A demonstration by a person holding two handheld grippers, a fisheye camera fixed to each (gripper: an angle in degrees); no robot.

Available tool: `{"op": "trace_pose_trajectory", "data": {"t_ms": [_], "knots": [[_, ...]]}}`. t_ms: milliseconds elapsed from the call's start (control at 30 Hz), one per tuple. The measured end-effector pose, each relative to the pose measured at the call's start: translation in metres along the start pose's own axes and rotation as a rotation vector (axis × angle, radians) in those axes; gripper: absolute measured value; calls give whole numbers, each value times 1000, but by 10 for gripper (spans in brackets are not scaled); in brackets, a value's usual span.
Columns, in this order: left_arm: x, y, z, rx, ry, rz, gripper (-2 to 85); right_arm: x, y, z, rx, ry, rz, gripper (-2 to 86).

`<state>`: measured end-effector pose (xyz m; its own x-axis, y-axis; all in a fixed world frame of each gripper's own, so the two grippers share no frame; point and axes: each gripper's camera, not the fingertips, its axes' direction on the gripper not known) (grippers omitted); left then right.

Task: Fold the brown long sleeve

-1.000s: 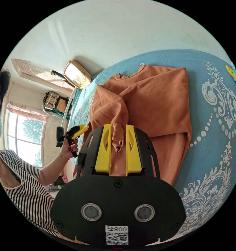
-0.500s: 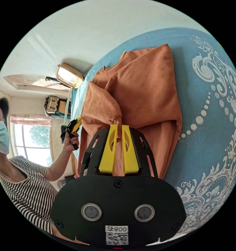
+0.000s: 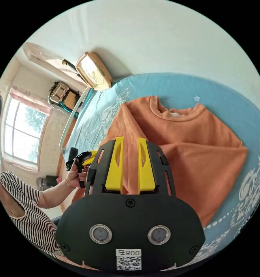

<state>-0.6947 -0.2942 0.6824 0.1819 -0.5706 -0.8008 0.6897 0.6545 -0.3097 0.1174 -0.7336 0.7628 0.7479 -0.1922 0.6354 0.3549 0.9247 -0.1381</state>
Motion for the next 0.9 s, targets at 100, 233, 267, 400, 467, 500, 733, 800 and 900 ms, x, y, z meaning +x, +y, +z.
{"op": "trace_pose_trajectory", "data": {"t_ms": [100, 233, 267, 400, 467, 500, 733, 800, 900], "knots": [[0, -6, -5, 15, 11, 17, 32, -21, -63, 51, -96, 79, -63, 82], [6, -6, -11, 24, -9, 64, 15, -44, -117, 96, -155, 120, -84, 77], [10, -6, -14, 26, -11, 91, 12, -50, -127, 106, -169, 145, -92, 71], [28, -5, -23, 30, -66, 199, 8, -68, -153, 130, -238, 163, -144, 42], [36, -3, -29, 48, -89, 244, 8, -81, -168, 131, -227, 107, -182, 24], [42, -1, -34, 62, -109, 276, 8, -85, -172, 130, -216, 81, -188, 21], [43, 1, -31, 67, -284, 310, 10, -110, -212, 164, -252, 30, -252, 8], [37, 0, -30, 59, -273, 278, 13, -109, -217, 186, -296, 49, -236, 9], [44, 6, -35, 65, -277, 294, 16, -109, -224, 198, -300, 3, -214, 10]]}}
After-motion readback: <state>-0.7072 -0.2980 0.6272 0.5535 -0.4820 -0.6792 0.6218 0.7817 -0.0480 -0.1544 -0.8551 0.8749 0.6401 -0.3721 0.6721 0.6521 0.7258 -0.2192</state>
